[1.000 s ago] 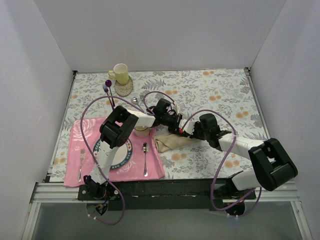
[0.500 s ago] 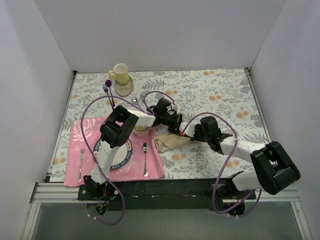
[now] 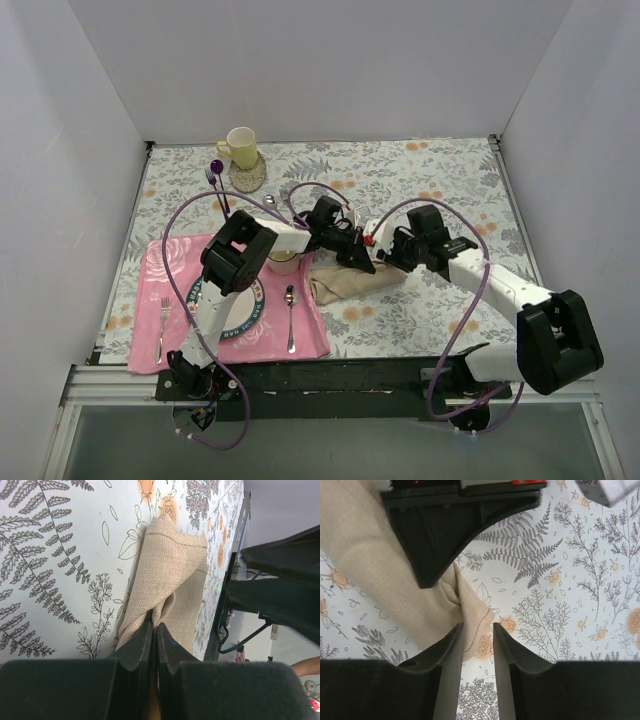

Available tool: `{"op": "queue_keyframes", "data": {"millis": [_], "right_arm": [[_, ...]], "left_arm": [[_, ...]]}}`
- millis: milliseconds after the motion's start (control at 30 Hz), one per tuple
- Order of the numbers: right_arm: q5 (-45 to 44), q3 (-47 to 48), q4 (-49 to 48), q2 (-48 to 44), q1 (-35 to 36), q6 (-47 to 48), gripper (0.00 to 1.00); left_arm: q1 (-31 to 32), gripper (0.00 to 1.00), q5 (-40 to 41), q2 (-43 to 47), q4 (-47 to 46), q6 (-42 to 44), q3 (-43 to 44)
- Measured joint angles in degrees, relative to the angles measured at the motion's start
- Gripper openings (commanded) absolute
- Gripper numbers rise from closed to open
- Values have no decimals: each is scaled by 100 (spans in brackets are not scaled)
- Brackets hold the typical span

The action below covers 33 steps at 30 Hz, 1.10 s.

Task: Fold the napkin into a case and place the utensils inside
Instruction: Stuff the top corner of the smaller-rectangle-folded napkin into the folded napkin.

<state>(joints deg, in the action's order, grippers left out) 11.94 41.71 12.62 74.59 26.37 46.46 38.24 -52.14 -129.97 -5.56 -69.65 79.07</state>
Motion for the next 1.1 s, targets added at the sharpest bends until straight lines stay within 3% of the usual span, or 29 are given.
{"op": "queue_keyframes", "data": {"millis": [133,300,500,767,900,967,1100], "right_arm": [[787,929,669,522,-564,-356,26],[1569,1674,1156,1338,-1032,-855,21],[1954,1690,1652,1902,-1163,-1196,20],[1891,1471,1587,2341,-1158,-1458,19],[1860,1475,1554,2363,-1180,-1602,17],[1869,1486,1552,2393,-1209,-1665,16],[1937,1585,1613,2518,-1281,-1810,13]], "left_arm": [[0,0,-4,0,0,15,0],[0,0,-4,-4,55,35,17],[0,0,-4,-4,76,42,28],[-2,0,-7,-11,122,42,55],[-4,11,0,-11,203,57,96],[-4,28,17,-11,280,105,142],[-7,38,-39,4,522,205,345]]}}
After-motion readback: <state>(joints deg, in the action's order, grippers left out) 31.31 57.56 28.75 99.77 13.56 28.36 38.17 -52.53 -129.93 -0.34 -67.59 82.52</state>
